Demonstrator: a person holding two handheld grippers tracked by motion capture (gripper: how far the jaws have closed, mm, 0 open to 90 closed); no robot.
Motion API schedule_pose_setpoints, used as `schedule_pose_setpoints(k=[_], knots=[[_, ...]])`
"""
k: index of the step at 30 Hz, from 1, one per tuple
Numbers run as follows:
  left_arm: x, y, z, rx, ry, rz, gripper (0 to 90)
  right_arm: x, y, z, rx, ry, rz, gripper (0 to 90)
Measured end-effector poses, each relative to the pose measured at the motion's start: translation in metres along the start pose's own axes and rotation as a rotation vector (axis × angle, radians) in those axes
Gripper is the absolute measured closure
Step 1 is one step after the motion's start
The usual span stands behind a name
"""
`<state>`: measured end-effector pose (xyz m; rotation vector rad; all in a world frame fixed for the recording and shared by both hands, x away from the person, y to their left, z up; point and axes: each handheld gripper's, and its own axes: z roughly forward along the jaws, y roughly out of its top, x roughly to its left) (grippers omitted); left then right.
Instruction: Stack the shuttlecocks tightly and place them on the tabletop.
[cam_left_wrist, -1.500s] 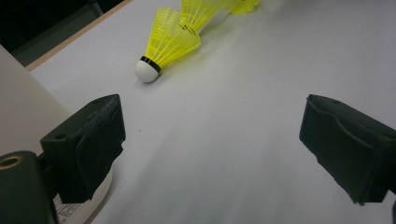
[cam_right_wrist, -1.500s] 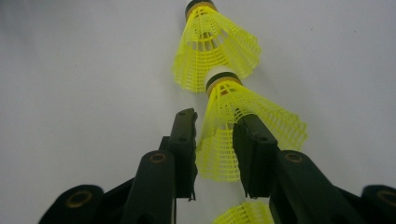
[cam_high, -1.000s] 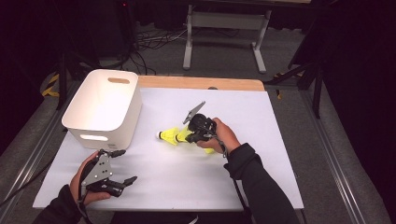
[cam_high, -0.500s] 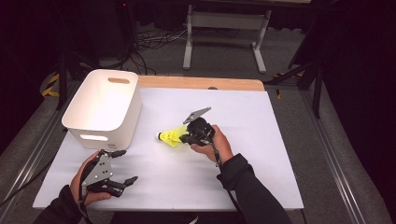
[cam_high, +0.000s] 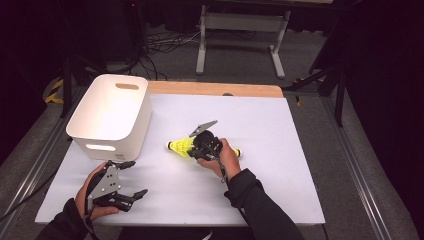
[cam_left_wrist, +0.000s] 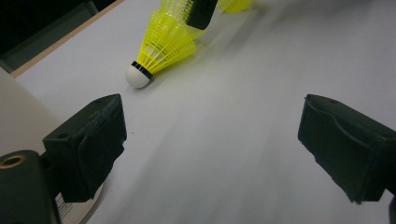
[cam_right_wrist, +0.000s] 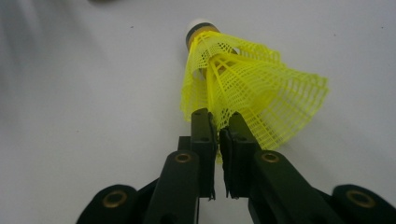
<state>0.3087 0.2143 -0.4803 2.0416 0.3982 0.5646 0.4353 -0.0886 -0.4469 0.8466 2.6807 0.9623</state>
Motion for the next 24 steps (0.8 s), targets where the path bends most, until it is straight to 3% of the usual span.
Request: schedule_pose_setpoints(k=[5,12,15,24], knots=[[0.0003,-0.0003,0.0002,0.002,-0.001,0.001,8.5,0.0003,0.0008,-0.0002,0.023,-0.037,-0.01,75.3],[0.0,0.0003,0.0007,0.001,0.001,0.0,8.5,0.0005,0.0001,-0.0002,0.042,-0.059,-0.016,62.1],[-0.0002,0.0004,0.0007,0.002,0.001,0.001,8.5,0.0005,-0.0001,-0.0016,0.043,-0.054,-0.007,61.0],[0.0015,0.0004,-0.0011,-0.003,0.005,-0.003,8.7,0.0023,0.001,-0.0076,0.027,-0.048,-0.027,87.5]])
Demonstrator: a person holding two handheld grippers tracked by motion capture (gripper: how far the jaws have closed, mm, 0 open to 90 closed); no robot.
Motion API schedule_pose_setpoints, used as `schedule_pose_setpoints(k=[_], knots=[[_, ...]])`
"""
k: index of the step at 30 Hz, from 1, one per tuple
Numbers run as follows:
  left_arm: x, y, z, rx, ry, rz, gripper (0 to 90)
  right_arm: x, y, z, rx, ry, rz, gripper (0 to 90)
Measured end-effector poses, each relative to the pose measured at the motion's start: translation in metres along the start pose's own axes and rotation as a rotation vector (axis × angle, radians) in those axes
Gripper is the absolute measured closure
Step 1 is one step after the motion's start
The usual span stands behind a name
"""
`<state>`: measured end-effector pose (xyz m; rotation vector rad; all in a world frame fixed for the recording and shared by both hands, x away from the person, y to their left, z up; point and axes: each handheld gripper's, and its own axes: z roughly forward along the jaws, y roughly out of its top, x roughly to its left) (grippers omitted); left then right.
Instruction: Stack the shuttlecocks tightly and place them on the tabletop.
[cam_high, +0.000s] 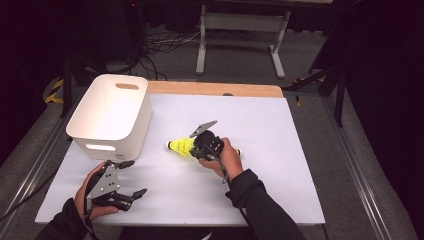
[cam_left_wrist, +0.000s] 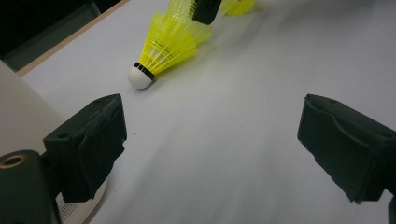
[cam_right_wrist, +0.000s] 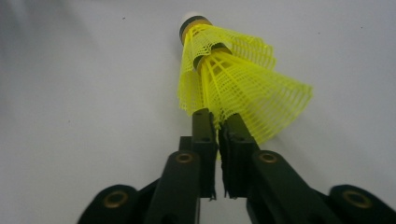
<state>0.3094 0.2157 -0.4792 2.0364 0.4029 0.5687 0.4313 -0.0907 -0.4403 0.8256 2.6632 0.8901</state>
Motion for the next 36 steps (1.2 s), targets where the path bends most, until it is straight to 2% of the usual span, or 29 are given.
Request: schedule_pose_setpoints(k=[4,7,13,16,22,23,24,25,28,31,34,36], knots=[[-0.001,0.0,0.0,-0.001,-0.002,0.005,8.8,-0.002,0.0,0.006,0.03,-0.003,0.009,87.8],[-0.001,0.0,0.0,-0.001,-0.004,0.0,8.9,-0.002,0.0,0.008,0.029,-0.011,0.012,87.3],[-0.002,0.0,-0.002,-0.008,-0.007,0.006,10.1,-0.005,0.001,0.01,0.039,-0.038,0.014,78.8],[-0.001,0.0,-0.003,-0.023,-0.005,-0.001,8.3,-0.006,0.001,0.007,0.031,-0.051,0.013,71.1],[0.0,0.001,-0.005,-0.034,-0.003,-0.002,7.6,-0.004,0.002,-0.011,-0.015,-0.09,-0.015,57.9],[0.0,0.001,-0.005,-0.034,-0.003,-0.002,7.6,-0.004,0.002,-0.011,-0.015,-0.09,-0.015,57.9],[0.0,0.001,-0.005,-0.036,-0.007,-0.002,7.6,-0.005,0.002,-0.019,-0.03,-0.111,-0.022,56.3],[0.0,0.001,-0.006,-0.037,-0.006,-0.001,7.6,-0.005,0.002,-0.019,-0.03,-0.111,-0.022,56.3],[0.0,0.001,-0.005,-0.035,-0.005,-0.004,7.6,-0.007,0.0,-0.032,-0.075,-0.106,-0.015,52.4],[0.0,0.001,-0.005,-0.035,-0.005,-0.004,7.6,-0.008,-0.003,-0.041,-0.097,-0.121,-0.019,49.8],[0.001,0.0,-0.005,-0.04,-0.011,-0.006,7.5,-0.005,-0.009,-0.055,-0.132,-0.157,-0.04,48.0],[0.001,0.0,-0.006,-0.047,-0.018,-0.005,7.3,-0.004,-0.015,-0.064,-0.153,-0.16,-0.042,45.7]])
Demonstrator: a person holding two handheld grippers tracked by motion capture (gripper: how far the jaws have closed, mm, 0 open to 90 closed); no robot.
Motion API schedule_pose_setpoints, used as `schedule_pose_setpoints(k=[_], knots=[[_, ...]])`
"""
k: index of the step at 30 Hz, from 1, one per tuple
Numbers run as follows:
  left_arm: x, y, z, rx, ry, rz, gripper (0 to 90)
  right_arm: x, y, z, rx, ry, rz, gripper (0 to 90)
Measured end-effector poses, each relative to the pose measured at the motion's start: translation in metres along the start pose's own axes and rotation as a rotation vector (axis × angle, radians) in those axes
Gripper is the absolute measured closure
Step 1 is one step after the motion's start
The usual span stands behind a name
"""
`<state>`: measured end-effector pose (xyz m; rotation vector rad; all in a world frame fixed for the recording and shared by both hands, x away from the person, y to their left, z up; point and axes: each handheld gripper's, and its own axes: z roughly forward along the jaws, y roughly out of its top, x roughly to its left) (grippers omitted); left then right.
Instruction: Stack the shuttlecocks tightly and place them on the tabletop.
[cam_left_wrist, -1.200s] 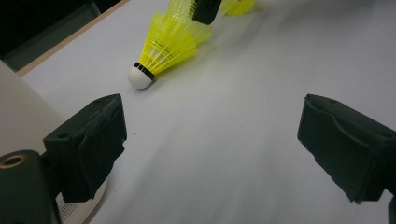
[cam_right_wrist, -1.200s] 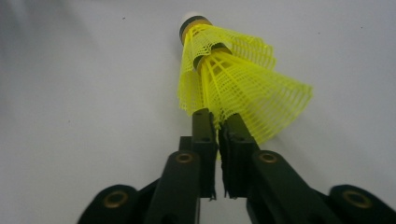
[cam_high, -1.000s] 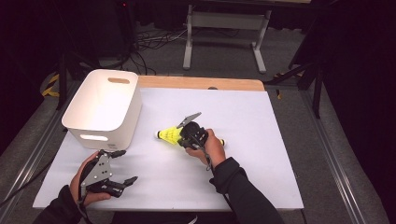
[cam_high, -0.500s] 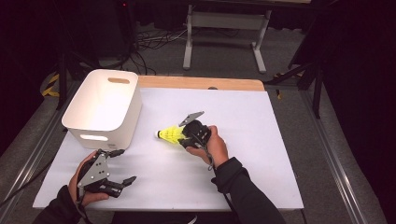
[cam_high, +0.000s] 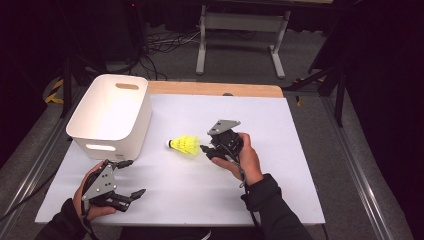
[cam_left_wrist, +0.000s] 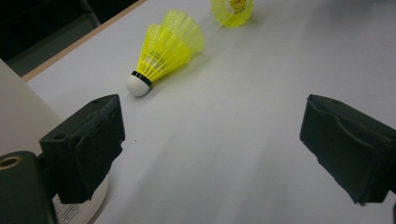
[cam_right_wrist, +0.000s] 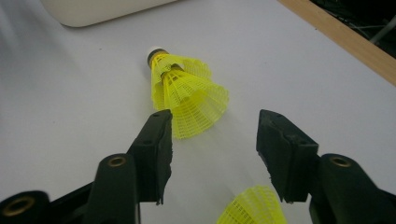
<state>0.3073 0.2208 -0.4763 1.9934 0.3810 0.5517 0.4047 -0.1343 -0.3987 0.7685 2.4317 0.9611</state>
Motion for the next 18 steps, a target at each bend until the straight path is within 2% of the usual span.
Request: schedule_pose_setpoints(k=[7,13,16,18], knots=[[-0.001,0.001,0.0,-0.004,-0.001,0.005,6.8,0.002,-0.016,-0.025,-0.072,-0.078,-0.06,41.1],[-0.001,0.0,0.0,-0.011,0.009,0.001,6.7,0.007,-0.026,-0.031,-0.101,-0.135,-0.118,35.2],[0.0,-0.001,-0.002,-0.021,0.018,0.005,7.1,0.007,-0.032,-0.034,-0.136,-0.151,-0.115,31.0],[0.001,-0.002,-0.003,-0.029,0.025,-0.007,7.1,0.007,-0.037,-0.035,-0.147,-0.167,-0.1,28.0]])
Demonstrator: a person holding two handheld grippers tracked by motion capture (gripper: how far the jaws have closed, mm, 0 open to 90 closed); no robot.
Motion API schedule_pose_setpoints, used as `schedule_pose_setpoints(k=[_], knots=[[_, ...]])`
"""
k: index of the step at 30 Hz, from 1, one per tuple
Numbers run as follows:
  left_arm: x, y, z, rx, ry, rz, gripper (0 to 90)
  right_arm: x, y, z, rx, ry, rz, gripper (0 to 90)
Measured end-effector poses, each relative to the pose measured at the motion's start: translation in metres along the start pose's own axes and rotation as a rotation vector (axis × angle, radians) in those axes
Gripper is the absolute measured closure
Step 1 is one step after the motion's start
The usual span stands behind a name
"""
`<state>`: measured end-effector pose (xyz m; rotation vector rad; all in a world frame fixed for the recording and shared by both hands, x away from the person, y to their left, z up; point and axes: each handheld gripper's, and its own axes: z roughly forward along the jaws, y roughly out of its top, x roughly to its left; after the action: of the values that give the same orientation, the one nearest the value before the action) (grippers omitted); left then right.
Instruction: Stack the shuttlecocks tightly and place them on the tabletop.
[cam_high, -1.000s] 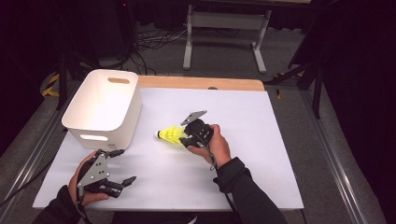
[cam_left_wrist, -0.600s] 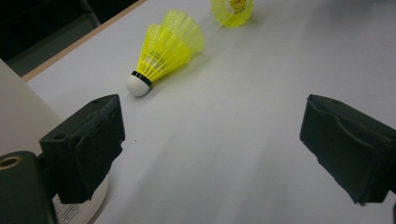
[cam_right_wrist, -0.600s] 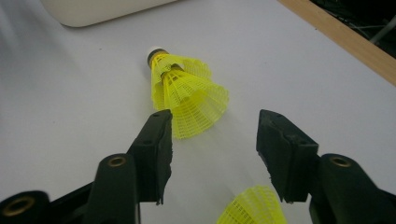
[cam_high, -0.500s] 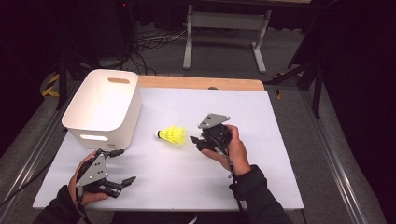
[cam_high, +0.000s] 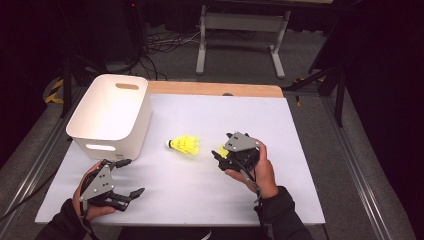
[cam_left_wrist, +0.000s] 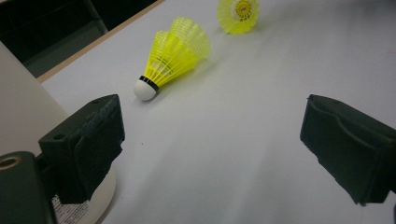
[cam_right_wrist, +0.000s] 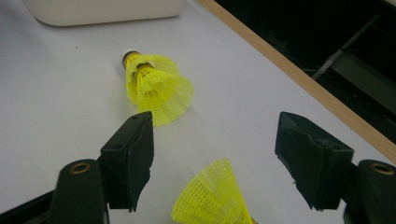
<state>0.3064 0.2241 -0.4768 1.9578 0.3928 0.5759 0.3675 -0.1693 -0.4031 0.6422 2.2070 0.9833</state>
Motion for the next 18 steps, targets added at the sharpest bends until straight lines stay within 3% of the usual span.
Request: schedule_pose_setpoints(k=[7,10,18], knots=[[0.001,-0.002,0.002,0.0,-0.002,-0.002,6.8,0.001,-0.015,-0.002,-0.042,-0.039,0.013,21.6],[0.001,-0.002,0.002,0.006,-0.008,-0.001,6.6,0.001,-0.023,0.001,-0.033,-0.087,0.0,19.4],[0.002,-0.004,0.003,0.017,-0.008,0.001,6.2,-0.01,-0.04,0.002,-0.042,-0.035,0.089,18.4]])
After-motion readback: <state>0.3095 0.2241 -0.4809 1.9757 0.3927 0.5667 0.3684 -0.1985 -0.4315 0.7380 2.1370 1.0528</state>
